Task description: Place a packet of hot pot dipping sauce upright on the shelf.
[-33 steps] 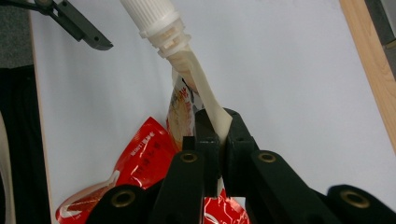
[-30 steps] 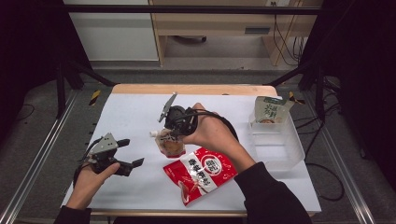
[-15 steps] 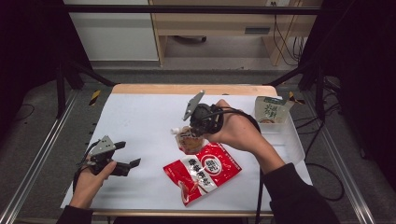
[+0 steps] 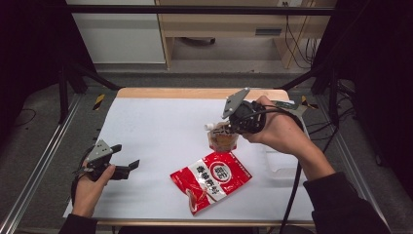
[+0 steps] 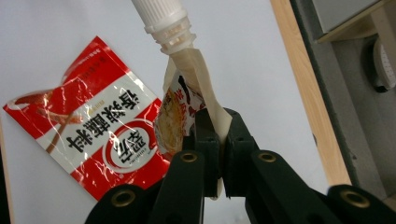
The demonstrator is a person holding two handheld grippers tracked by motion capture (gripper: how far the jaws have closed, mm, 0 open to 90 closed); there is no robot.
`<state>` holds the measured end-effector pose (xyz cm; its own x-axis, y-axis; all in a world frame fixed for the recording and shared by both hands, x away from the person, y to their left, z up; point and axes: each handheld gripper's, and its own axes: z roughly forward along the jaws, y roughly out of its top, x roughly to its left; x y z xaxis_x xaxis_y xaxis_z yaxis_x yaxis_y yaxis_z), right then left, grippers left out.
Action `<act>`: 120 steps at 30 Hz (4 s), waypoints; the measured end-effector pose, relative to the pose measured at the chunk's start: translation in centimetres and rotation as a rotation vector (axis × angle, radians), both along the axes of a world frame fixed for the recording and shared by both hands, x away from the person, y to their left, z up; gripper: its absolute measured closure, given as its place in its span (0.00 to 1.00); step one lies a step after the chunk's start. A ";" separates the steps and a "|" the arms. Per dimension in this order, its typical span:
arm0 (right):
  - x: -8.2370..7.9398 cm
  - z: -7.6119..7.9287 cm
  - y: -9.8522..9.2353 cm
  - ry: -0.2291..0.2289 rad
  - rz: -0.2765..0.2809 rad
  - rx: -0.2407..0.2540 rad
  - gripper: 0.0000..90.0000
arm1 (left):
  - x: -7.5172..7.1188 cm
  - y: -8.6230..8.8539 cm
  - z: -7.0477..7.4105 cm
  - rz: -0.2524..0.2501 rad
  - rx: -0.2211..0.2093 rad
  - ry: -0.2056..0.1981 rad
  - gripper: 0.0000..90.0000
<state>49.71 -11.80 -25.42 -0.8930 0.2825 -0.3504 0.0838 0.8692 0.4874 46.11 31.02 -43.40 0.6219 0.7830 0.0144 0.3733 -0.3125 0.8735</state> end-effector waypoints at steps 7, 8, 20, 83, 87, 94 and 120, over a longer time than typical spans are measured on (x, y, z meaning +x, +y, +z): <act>0.0 1.3 -2.8 -0.030 -0.036 0.010 0.97 | 0.0 0.0 0.0 0.003 0.003 0.002 0.08; 0.0 1.5 -3.2 -0.032 -0.044 0.018 0.97 | 0.0 0.0 0.0 0.003 0.002 0.002 0.08; 1.1 2.9 -7.1 -0.061 -0.114 0.038 0.97 | 0.1 0.1 0.0 0.006 -0.006 0.005 0.08; 6.4 -6.7 -17.0 0.010 -0.299 0.032 0.96 | 0.2 -0.1 -0.5 0.004 0.029 0.032 0.08; 6.6 -7.3 -17.1 0.021 -0.314 0.053 0.96 | 0.2 -0.1 -0.4 0.001 0.033 0.031 0.08; 6.8 -8.5 -17.1 0.050 -0.327 0.065 0.96 | 0.2 -0.1 -0.5 0.002 0.032 0.032 0.08; 4.3 -7.4 -17.7 -0.026 -0.463 0.198 0.37 | 0.2 -0.6 -0.6 -0.014 0.040 0.035 0.08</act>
